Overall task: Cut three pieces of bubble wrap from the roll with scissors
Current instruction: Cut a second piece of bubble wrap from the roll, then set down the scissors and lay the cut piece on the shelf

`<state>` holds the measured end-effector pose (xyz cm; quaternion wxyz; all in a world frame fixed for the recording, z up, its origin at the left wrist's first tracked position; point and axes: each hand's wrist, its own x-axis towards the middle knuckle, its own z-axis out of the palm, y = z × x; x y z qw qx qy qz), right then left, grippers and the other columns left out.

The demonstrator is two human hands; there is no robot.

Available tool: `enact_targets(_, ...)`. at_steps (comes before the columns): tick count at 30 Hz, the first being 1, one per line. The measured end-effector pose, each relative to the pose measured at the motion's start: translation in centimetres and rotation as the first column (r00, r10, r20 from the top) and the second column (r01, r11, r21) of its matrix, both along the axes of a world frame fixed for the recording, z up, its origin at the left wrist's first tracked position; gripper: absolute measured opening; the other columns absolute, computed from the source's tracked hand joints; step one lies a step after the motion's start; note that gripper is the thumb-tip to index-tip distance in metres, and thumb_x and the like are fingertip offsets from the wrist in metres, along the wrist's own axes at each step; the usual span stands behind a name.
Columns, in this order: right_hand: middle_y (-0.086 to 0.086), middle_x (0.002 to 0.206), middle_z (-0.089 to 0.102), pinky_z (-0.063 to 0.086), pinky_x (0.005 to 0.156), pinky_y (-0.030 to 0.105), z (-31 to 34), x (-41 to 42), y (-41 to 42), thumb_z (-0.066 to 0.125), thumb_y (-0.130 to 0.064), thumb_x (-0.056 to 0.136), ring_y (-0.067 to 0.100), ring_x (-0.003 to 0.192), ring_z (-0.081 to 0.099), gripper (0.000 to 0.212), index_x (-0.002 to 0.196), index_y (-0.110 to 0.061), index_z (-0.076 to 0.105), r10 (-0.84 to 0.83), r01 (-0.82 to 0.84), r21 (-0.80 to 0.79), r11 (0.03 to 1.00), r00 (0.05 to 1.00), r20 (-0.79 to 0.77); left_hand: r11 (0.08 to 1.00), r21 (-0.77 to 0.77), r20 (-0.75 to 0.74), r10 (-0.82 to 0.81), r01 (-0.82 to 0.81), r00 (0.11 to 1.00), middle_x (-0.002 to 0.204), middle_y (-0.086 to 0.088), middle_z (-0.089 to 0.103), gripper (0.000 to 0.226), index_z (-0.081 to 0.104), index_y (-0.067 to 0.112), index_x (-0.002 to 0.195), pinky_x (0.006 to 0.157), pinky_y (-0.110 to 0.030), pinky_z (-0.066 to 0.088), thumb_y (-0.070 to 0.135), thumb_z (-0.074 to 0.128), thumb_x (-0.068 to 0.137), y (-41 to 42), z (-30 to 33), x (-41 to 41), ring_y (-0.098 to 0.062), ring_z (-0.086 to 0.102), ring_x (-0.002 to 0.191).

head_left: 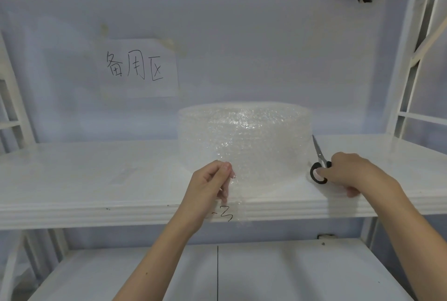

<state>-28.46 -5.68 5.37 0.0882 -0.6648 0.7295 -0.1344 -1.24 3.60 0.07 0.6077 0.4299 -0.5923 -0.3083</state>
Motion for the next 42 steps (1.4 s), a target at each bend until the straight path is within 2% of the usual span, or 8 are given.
enact_targets(4,0.009,0.071,0.058,0.054,0.063,0.034,-0.6,-0.5,0.2,0.049,-0.039,0.092,0.027,0.055,0.059,0.039,0.070,-0.007,0.050,-0.033,0.030,-0.054,0.998,0.997,-0.070,1.000,0.002,-0.001,-0.006,0.006,1.000,0.059,-0.002,0.049,0.036,0.064,0.019,0.068,0.053,-0.032,0.047,0.024,0.049,0.101,0.0,0.0,0.0,-0.017,0.046,0.051)
enact_targets(10,0.008,0.085,0.046,0.036,0.058,0.032,-3.6,0.3,0.1,0.054,-0.038,0.092,0.026,0.071,0.043,0.033,0.086,-0.006,0.056,-0.120,0.013,-0.466,0.885,0.972,-0.200,1.000,0.010,-0.018,-0.007,0.008,1.000,0.059,0.003,0.050,0.034,0.065,0.016,0.071,0.051,-0.028,0.046,0.022,0.049,0.101,0.2,0.2,-0.1,-0.014,0.046,0.049)
enact_targets(14,0.005,0.076,0.059,0.043,0.060,0.034,-3.0,3.1,2.9,0.053,-0.032,0.092,0.026,0.071,0.054,0.028,0.075,-0.011,0.059,0.191,-0.064,-0.686,0.725,0.975,0.110,1.000,0.021,-0.109,0.016,-0.014,0.994,0.067,0.003,0.052,0.031,0.068,0.015,0.073,0.047,-0.022,0.043,0.023,0.053,0.099,0.3,0.9,0.2,-0.014,0.047,0.050)
enact_targets(17,-0.004,0.065,0.067,0.048,0.064,0.029,-1.6,7.3,6.8,0.061,-0.030,0.087,0.013,0.065,0.061,0.022,0.071,-0.017,0.067,0.551,-0.218,-0.606,0.765,0.708,0.441,0.998,0.002,-0.120,0.055,-0.056,0.991,0.067,0.012,0.058,0.029,0.071,0.015,0.075,0.048,-0.021,0.043,0.024,0.055,0.098,0.4,2.0,0.4,-0.013,0.047,0.049)
enact_targets(21,-0.012,0.080,0.074,0.054,0.070,0.024,-1.4,12.2,8.1,0.068,-0.035,0.083,0.004,0.075,0.066,0.013,0.084,-0.025,0.076,0.676,-0.434,-0.519,0.736,0.516,0.526,0.996,-0.033,-0.067,0.079,-0.081,0.995,0.066,0.019,0.065,0.024,0.077,0.024,0.079,0.052,-0.020,0.045,0.024,0.058,0.095,1.2,3.1,1.0,-0.011,0.047,0.050)
enact_targets(27,0.004,0.069,0.074,0.049,0.055,0.025,-1.2,15.9,8.0,0.067,-0.013,0.085,0.011,0.056,0.062,0.009,0.079,-0.013,0.074,0.666,-0.509,-0.461,0.727,0.360,0.653,0.989,-0.053,-0.043,0.139,-0.141,0.989,0.065,0.017,0.065,0.014,0.078,0.022,0.090,0.055,-0.018,0.044,0.022,0.065,0.091,2.6,3.0,3.7,-0.013,0.045,0.051)
enact_targets(37,0.000,0.058,0.069,0.059,0.058,0.026,-1.5,19.3,7.4,0.066,-0.006,0.088,0.013,0.050,0.062,0.009,0.089,0.000,0.071,0.512,-0.446,-0.416,0.793,0.117,0.851,0.983,-0.105,0.053,0.154,-0.148,0.987,0.126,0.015,0.062,0.027,0.080,0.035,0.088,0.071,-0.024,0.052,0.009,0.072,0.085,4.0,1.2,7.5,-0.010,0.059,0.071)
enact_targets(42,0.007,0.062,0.070,0.060,0.059,0.026,-1.8,20.7,7.3,0.067,-0.002,0.086,0.015,0.053,0.063,0.007,0.092,-0.001,0.071,0.502,-0.408,-0.439,0.801,0.057,0.863,0.993,-0.022,-0.072,0.113,-0.115,0.991,0.111,0.014,0.075,0.033,0.082,0.029,0.086,0.073,-0.022,0.055,0.000,0.066,0.088,4.7,0.4,8.4,-0.009,0.068,0.074)
